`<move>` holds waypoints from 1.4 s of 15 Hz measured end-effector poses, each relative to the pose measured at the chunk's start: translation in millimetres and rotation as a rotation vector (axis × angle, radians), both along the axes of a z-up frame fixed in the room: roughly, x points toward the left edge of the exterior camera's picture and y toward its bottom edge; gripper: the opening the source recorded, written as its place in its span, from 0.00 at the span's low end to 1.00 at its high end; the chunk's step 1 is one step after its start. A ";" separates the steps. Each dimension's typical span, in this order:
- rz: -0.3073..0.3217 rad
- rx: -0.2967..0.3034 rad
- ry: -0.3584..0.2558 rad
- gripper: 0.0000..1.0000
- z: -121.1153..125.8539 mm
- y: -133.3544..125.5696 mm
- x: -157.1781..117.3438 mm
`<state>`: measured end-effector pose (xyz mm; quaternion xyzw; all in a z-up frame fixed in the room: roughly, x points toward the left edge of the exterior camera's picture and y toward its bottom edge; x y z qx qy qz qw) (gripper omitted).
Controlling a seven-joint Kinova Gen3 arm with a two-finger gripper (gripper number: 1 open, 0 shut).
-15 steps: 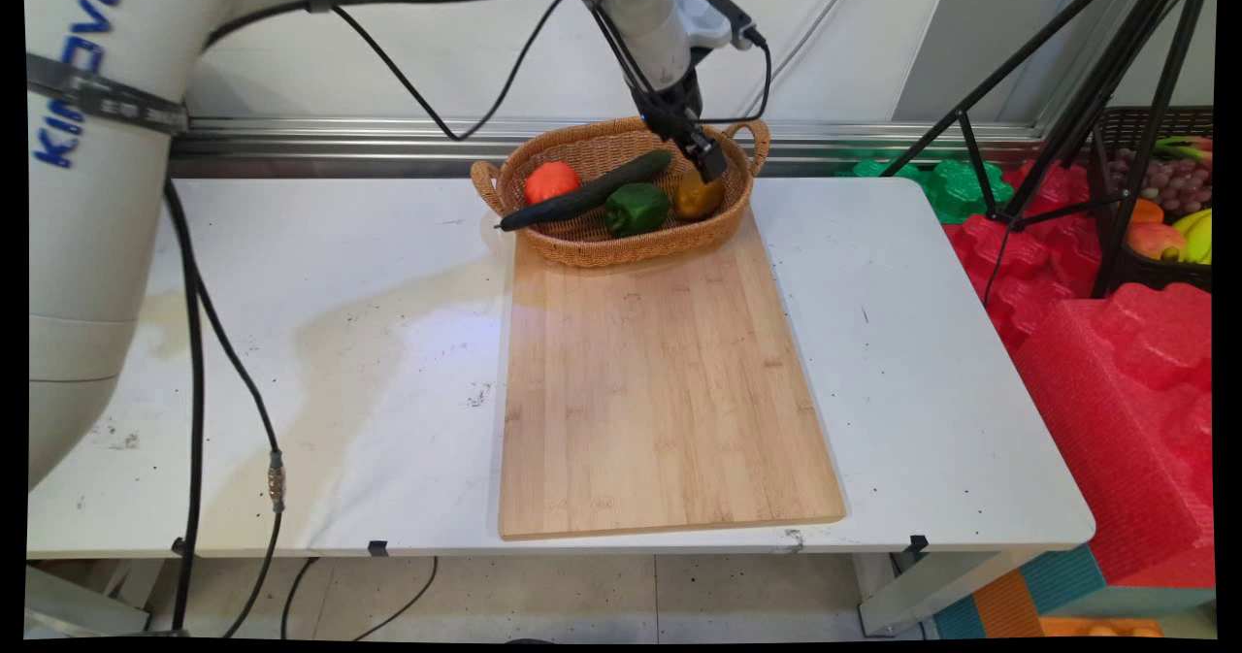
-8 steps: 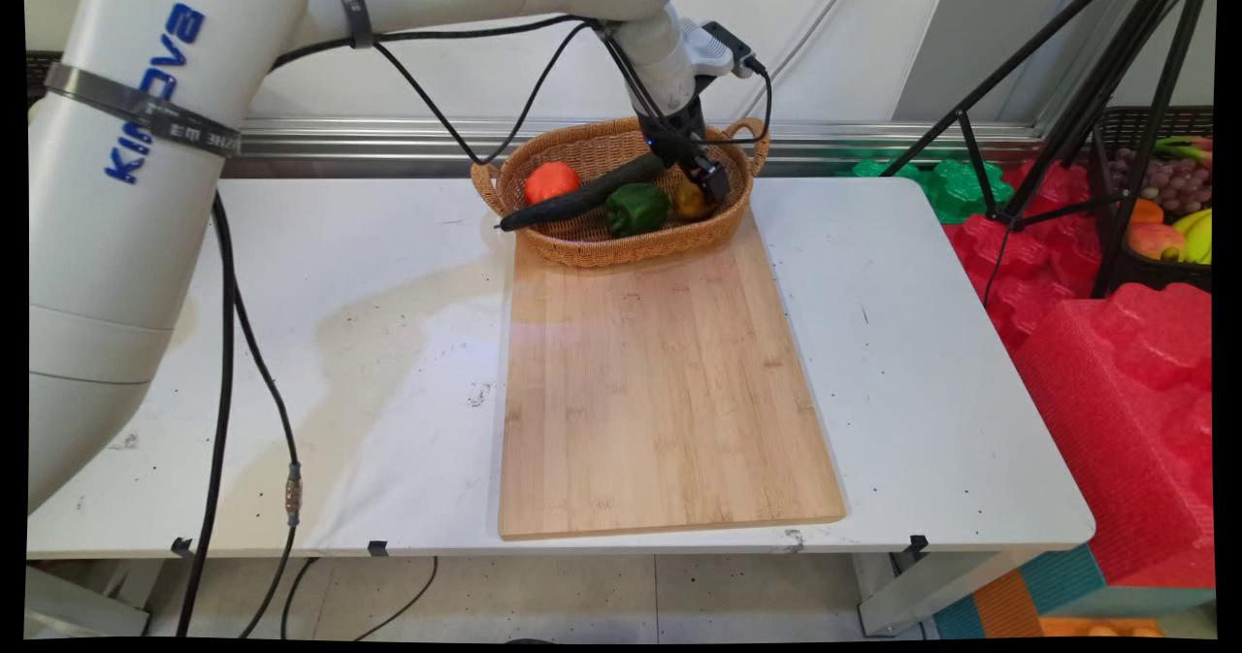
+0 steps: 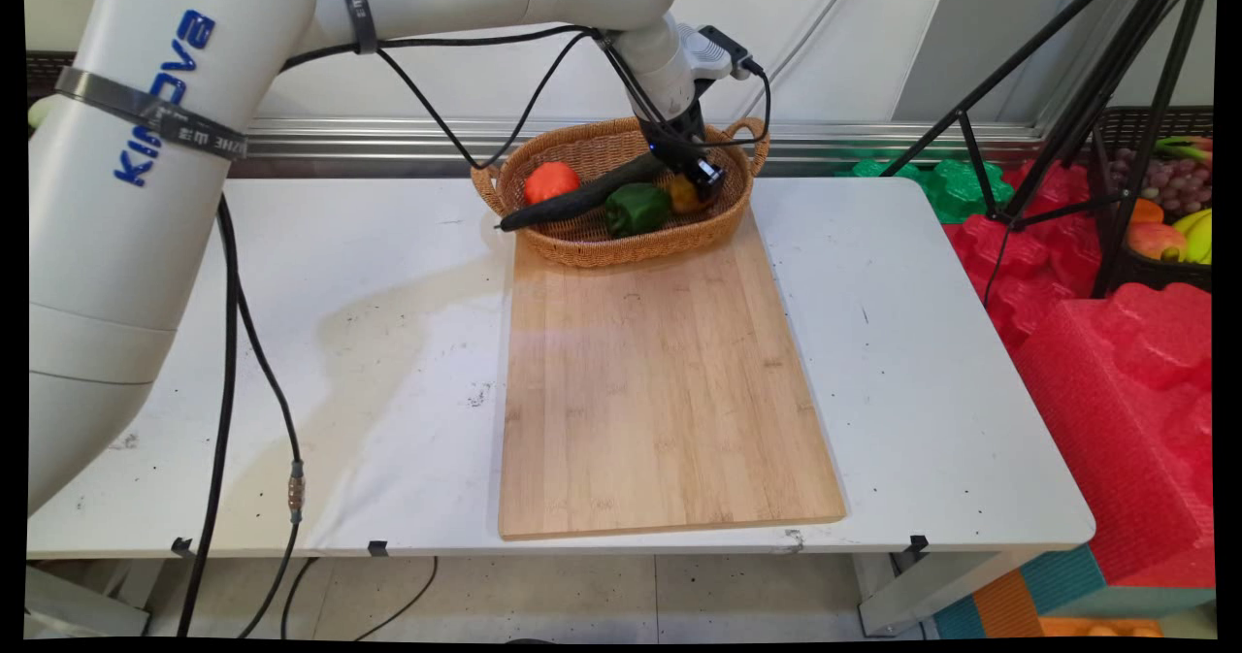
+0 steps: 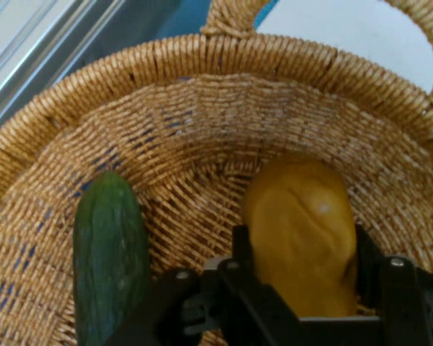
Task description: Place the picked object on the cutting board
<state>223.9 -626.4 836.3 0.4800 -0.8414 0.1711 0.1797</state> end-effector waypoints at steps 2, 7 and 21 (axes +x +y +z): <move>0.013 -0.018 0.007 0.00 5.5 4.1 -0.8; 0.050 -0.115 0.007 0.00 48.0 33.5 -9.5; -0.049 -0.152 0.040 0.00 114.9 198.9 -71.4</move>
